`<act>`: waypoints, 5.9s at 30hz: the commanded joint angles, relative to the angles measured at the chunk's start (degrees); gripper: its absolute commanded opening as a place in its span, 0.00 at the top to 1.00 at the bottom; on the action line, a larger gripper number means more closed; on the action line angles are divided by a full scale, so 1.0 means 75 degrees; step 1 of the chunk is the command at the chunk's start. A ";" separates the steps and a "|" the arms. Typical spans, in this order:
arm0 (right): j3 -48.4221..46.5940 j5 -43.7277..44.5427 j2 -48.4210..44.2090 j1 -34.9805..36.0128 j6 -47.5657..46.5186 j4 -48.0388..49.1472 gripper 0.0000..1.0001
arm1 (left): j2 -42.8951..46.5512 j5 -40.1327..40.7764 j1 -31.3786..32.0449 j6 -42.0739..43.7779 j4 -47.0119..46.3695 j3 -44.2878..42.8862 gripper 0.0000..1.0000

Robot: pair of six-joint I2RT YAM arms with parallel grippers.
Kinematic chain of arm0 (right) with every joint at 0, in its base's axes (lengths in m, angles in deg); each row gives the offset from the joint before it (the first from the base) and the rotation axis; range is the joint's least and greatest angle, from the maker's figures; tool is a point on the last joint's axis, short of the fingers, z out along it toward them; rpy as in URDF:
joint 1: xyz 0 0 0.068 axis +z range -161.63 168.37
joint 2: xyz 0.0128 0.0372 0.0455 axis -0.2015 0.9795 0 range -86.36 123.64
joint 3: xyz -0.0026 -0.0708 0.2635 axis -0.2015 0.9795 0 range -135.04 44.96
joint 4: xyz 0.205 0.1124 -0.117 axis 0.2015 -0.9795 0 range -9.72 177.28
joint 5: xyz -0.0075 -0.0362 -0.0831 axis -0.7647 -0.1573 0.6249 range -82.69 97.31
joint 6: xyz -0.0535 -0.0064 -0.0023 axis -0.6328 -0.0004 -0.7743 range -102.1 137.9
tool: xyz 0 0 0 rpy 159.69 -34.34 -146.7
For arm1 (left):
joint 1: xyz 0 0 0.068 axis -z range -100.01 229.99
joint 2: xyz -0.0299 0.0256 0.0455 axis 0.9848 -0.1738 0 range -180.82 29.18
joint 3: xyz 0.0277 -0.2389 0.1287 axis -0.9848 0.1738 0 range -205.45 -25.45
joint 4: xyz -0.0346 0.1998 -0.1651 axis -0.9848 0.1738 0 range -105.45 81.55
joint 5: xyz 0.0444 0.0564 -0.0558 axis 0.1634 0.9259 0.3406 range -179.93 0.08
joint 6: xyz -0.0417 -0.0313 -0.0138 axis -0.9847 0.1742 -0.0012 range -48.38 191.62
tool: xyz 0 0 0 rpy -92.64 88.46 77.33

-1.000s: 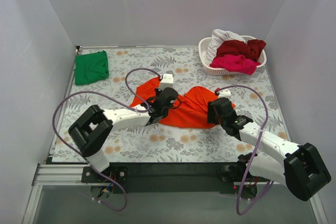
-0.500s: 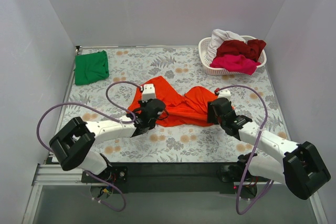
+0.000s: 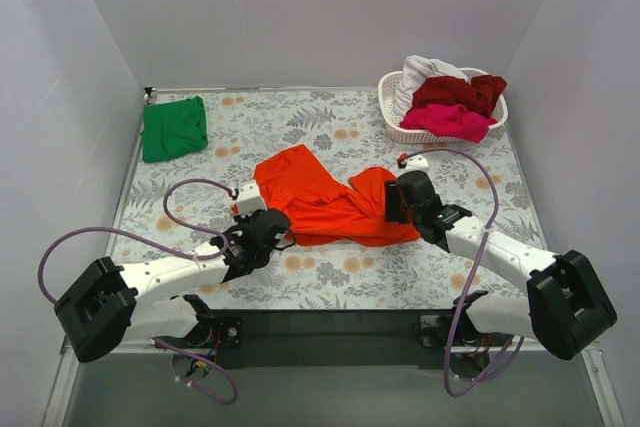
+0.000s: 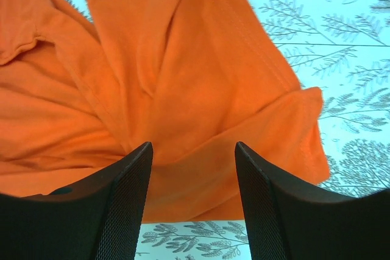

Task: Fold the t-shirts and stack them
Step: Flatten the tshirt out

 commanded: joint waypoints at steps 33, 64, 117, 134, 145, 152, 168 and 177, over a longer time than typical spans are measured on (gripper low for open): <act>0.0836 -0.0404 -0.1822 0.1051 0.0630 -0.1568 0.48 | 0.0616 0.0626 -0.0812 0.0222 0.0049 -0.0343 1.00; 0.0741 -0.0554 -0.0275 -0.1281 0.0080 -0.0269 0.52 | 0.1109 0.0262 -0.0953 0.0281 -0.0009 -0.0039 1.00; -0.5937 -0.1338 -0.2642 -0.1340 -0.2240 -0.2424 0.99 | 0.1507 -0.1600 -0.0988 0.5156 0.0423 -0.6154 1.00; -0.7240 -0.2536 -0.3135 -0.1351 -0.2205 -0.3292 0.99 | 0.1320 -0.3067 -0.0976 0.5214 0.2311 -0.8758 1.00; -0.6583 -0.1610 -0.1238 -0.1340 -0.2346 -0.1946 0.99 | -0.0448 -0.2127 -0.1629 0.6269 0.1339 -0.8524 1.00; -0.7929 -0.1469 0.0332 -0.1351 -0.2638 -0.1441 0.99 | -0.1457 -0.3287 -0.2980 0.6585 -0.0148 -0.8849 1.00; -0.8003 -0.2511 -0.0918 -0.1363 -0.3236 -0.1499 0.99 | -0.0441 -0.5794 -0.3004 0.7196 -0.0070 -0.9625 1.00; -0.7789 -0.3250 -0.2489 -0.1363 -0.3026 -0.2471 0.99 | 0.0171 -0.7131 -0.3015 0.6352 0.2392 -1.1006 1.00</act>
